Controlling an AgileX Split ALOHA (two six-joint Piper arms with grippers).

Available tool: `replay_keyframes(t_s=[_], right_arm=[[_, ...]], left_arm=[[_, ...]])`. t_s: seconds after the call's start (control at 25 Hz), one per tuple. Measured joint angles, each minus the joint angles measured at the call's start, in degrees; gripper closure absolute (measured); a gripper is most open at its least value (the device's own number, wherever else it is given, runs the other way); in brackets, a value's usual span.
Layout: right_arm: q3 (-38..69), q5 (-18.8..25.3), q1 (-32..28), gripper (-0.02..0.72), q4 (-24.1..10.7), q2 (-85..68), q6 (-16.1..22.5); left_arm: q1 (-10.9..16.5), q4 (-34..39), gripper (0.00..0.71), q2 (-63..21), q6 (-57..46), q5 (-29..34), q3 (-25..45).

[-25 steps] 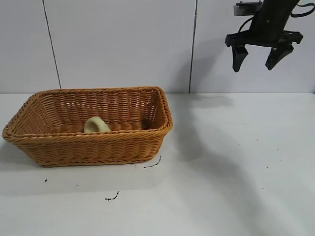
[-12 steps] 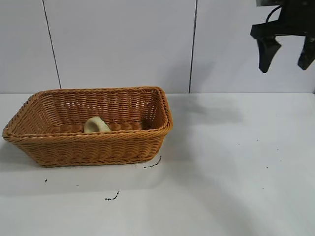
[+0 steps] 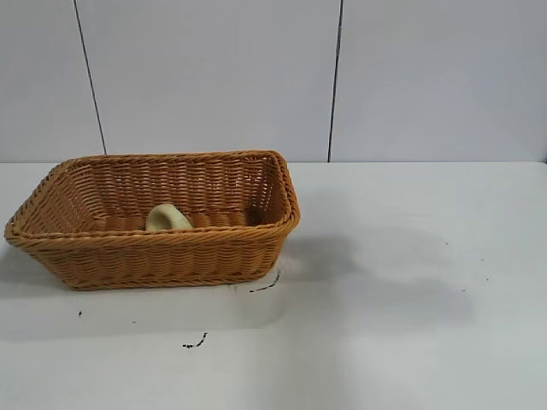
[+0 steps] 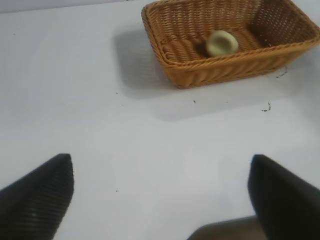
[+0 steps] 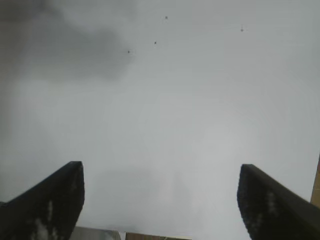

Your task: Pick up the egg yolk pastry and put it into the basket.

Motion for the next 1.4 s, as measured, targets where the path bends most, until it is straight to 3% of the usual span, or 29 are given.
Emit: replay_keyframes(t_s=[0.24, 0.4, 0.88, 1.4], right_arm=[[15.47, -8.27, 0.00, 0.120, 0.00, -21.03, 0.00], [24.58, -10.41, 0.00, 0.120, 0.00, -34.91, 0.00], [28.75, -8.12, 0.00, 0.120, 0.00, -64.39, -0.21], [28.75, -8.12, 0.00, 0.120, 0.00, -65.57, -0.21]], left_arm=[[0.00, 0.00, 0.015, 0.00, 0.00, 0.00, 0.00], [0.00, 0.00, 0.015, 0.00, 0.00, 0.00, 0.00], [0.00, 0.00, 0.015, 0.00, 0.00, 0.00, 0.00], [0.00, 0.00, 0.015, 0.00, 0.00, 0.00, 0.00]])
